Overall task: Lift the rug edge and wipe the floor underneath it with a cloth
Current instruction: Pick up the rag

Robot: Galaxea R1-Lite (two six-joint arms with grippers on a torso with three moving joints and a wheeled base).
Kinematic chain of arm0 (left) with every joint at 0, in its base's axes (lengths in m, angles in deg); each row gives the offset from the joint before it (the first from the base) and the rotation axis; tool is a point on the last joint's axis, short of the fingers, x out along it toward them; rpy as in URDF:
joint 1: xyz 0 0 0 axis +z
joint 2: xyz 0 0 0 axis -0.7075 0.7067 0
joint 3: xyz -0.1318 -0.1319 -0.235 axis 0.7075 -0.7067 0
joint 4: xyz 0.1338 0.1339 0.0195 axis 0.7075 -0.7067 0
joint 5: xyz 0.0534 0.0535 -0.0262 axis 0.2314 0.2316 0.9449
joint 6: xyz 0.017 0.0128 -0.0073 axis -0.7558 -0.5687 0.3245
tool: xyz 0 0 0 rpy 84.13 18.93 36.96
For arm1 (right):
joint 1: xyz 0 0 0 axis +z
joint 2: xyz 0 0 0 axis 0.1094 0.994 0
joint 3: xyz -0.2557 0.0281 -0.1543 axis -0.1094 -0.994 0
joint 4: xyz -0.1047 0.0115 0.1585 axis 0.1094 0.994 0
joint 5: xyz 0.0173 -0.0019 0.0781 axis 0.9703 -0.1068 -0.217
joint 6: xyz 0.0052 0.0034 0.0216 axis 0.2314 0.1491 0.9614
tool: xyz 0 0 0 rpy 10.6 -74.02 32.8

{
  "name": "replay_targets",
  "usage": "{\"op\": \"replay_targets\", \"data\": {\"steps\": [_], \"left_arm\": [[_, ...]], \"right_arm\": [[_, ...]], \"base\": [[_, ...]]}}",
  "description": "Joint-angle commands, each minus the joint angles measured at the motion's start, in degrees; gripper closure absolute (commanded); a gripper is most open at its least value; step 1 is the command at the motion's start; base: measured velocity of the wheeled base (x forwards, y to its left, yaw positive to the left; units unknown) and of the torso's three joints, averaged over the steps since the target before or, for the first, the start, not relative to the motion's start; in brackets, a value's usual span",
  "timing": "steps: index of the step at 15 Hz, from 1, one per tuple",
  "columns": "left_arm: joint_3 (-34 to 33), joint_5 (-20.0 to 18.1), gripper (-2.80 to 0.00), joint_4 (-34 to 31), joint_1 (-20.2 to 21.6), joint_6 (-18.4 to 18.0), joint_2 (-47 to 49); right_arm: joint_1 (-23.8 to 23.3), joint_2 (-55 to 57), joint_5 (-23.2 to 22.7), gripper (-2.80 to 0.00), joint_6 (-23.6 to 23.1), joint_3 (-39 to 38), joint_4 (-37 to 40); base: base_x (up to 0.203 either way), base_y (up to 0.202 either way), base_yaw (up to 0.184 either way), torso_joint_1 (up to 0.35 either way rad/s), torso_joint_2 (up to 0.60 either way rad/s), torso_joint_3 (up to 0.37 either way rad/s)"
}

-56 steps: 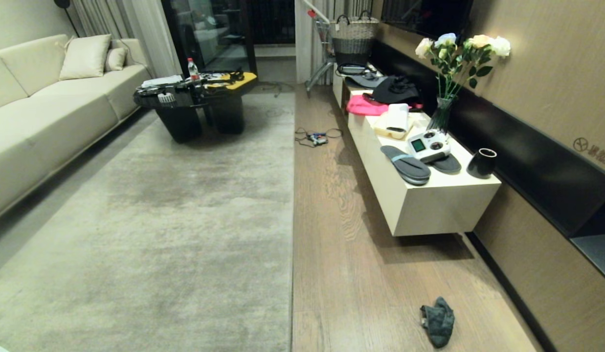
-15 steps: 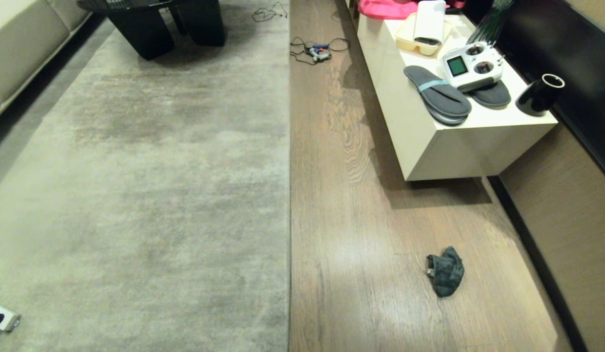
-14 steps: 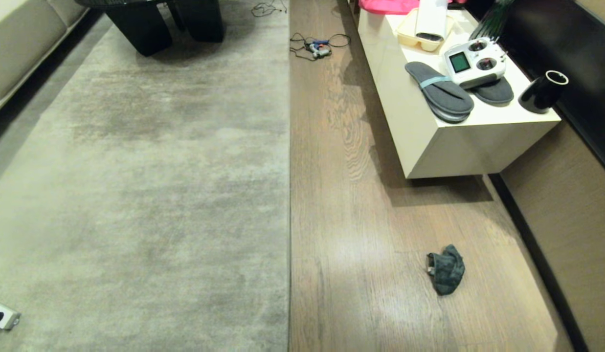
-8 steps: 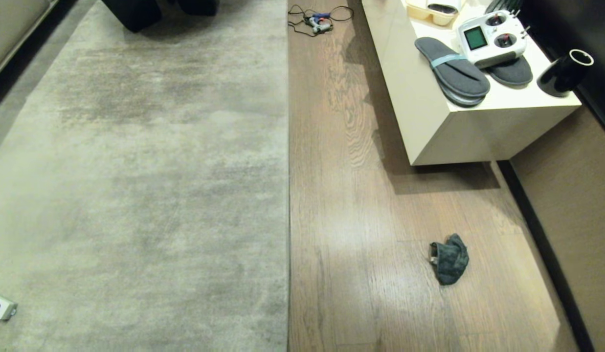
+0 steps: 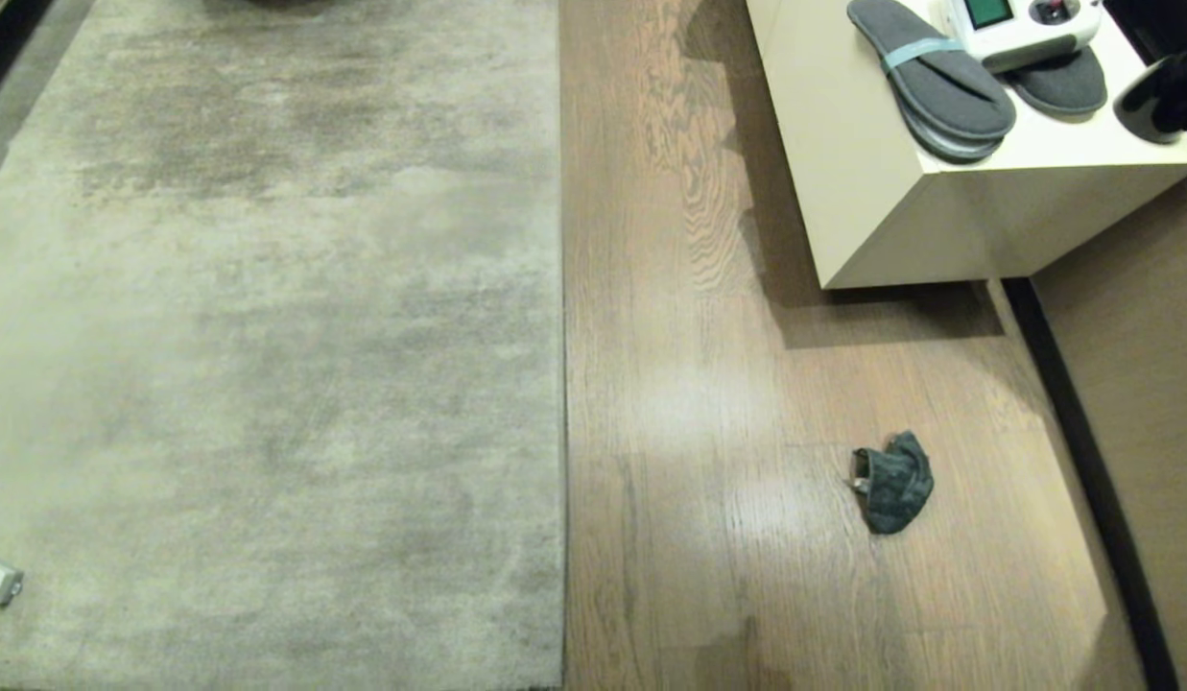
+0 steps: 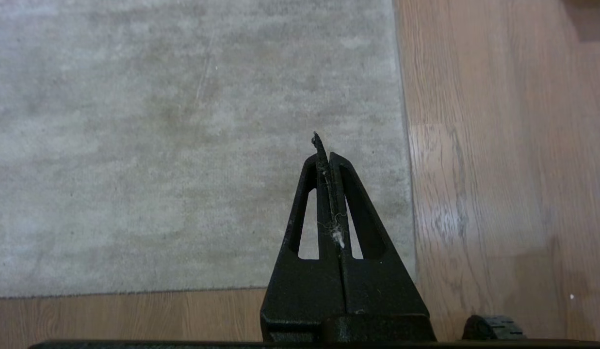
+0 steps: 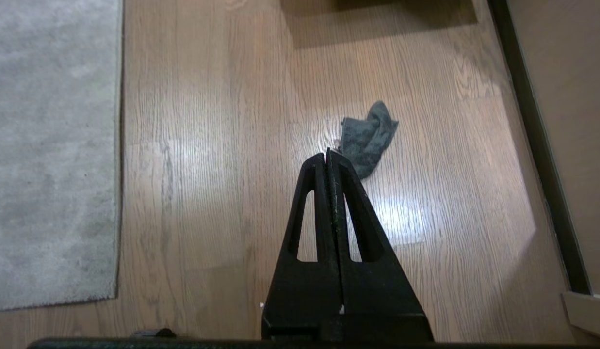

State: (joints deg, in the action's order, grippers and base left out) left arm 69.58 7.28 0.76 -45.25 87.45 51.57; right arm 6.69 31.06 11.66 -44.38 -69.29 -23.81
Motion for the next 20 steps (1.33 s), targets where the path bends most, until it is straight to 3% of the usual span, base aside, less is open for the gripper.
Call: {"op": "replay_targets", "data": {"steps": [1,20], "left_arm": [[0.0,0.0,0.0,-0.03,-0.04,0.11,0.09],[0.09,0.44,0.0,-0.03,0.04,1.08,0.09]], "right_arm": [[0.02,-0.01,0.0,0.0,0.01,0.0,-0.02],[0.02,-0.01,0.0,0.0,0.01,0.0,-0.02]], "base": [[0.0,0.0,0.0,0.002,0.01,-0.197],[0.0,0.0,0.0,0.002,0.0,-0.196]]}}
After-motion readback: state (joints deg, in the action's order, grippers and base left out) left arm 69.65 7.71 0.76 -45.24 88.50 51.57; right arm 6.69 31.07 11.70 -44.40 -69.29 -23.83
